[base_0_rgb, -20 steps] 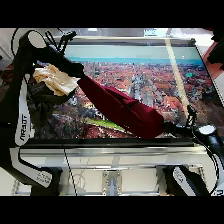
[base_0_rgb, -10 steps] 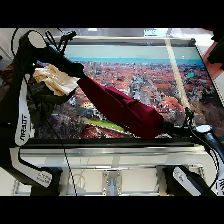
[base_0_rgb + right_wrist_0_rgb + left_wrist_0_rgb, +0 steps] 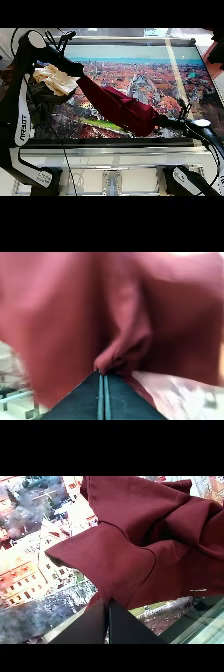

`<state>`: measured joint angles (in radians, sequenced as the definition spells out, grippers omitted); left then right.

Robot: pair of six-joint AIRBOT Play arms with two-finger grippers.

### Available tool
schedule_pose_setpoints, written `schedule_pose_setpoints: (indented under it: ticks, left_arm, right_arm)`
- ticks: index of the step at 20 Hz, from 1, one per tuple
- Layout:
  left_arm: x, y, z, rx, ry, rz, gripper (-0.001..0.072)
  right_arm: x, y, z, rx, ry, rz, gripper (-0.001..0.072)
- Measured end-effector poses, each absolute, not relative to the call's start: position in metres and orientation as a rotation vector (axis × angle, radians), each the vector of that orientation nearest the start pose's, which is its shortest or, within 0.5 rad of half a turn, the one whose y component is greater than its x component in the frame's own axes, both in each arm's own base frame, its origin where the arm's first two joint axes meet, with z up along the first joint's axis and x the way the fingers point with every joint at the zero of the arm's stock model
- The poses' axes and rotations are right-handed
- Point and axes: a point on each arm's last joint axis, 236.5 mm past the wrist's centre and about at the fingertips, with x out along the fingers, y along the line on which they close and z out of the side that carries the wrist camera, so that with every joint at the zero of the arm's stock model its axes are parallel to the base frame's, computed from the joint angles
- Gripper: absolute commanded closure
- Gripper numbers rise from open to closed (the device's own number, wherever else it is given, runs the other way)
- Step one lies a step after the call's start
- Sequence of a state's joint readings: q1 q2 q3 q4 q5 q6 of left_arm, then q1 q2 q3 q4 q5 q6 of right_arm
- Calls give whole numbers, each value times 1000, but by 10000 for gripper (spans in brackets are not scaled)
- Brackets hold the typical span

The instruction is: Fold the shirts.

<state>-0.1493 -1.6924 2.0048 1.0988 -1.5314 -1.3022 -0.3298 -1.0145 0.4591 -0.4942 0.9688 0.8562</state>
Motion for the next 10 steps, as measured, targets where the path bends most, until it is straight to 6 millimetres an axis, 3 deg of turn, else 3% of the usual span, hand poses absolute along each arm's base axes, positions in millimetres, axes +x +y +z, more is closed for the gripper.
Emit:
schedule_pose_setpoints:
  ticks: [2, 5, 7, 10]
  left_arm:
    - [460, -170, 143, 44, 1105, -658, 698]
    - [453, -144, 182, 121, 1025, -565, 698]
    - [439, -117, 218, 182, 959, -466, 698]
    - [407, -89, 281, 229, 822, -359, 698]
  right_arm:
    - [322, 79, 7, 670, 921, 445, 690]
    - [336, 69, 87, 531, 782, 462, 692]
    - [334, 53, 148, 410, 676, 415, 693]
    - [312, 32, 242, 238, 500, 320, 694]
